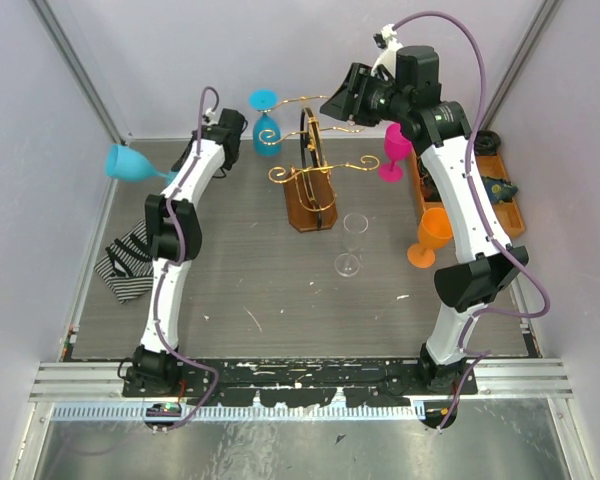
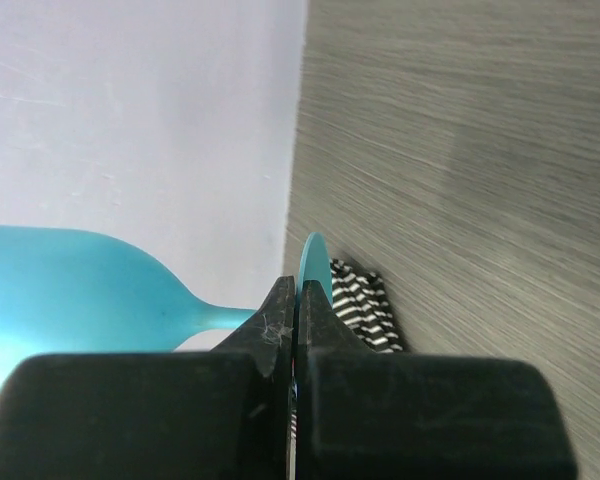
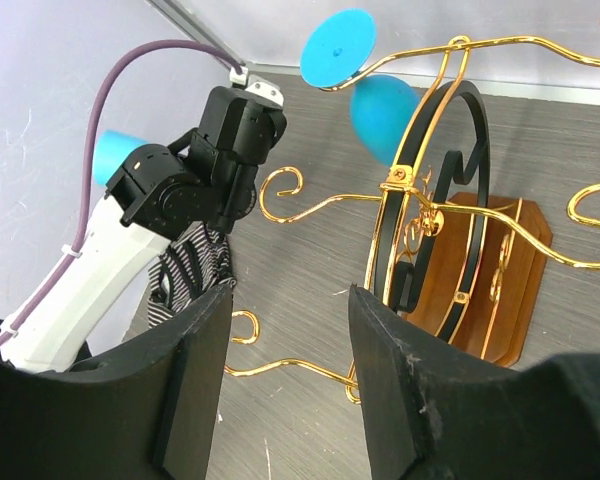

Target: Take the wine glass off the wine glass rack

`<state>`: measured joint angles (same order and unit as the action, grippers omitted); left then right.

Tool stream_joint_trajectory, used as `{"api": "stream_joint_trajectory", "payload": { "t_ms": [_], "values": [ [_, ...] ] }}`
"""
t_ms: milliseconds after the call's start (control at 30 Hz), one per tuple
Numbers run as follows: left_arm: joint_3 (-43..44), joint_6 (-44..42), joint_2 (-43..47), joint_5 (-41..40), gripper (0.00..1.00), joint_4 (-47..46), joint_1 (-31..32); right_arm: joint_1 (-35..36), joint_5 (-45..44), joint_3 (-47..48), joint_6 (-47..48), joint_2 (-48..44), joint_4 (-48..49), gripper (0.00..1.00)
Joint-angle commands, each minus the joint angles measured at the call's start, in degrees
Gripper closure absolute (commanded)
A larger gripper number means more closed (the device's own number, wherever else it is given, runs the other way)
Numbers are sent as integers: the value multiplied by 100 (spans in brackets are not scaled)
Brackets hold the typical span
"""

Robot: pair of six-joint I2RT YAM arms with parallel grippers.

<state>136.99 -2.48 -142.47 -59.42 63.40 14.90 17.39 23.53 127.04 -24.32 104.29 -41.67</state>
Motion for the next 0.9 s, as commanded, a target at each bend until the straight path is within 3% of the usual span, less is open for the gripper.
{"api": "stream_joint_trajectory", "payload": {
  "t_ms": [0,167,333,633,867],
  "values": [
    [103,-920,-65,-1111,100,-969,-21,-61,173,221,27,-36,247,44],
    [-641,-2571,-158,-1715,100,-2651,91,-166,299,121,-25,-67,332,44],
    [-967,-3286,-108,-1689,100,-3455,103,-252,455,65,-120,-49,432,44],
    [-1677,-3418,93,-1803,100,-3319,254,-277,733,-32,-226,98,592,45],
    [-1446,-1744,49,-1413,100,-1279,399,-387,806,-300,-259,36,732,45]
  ]
}}
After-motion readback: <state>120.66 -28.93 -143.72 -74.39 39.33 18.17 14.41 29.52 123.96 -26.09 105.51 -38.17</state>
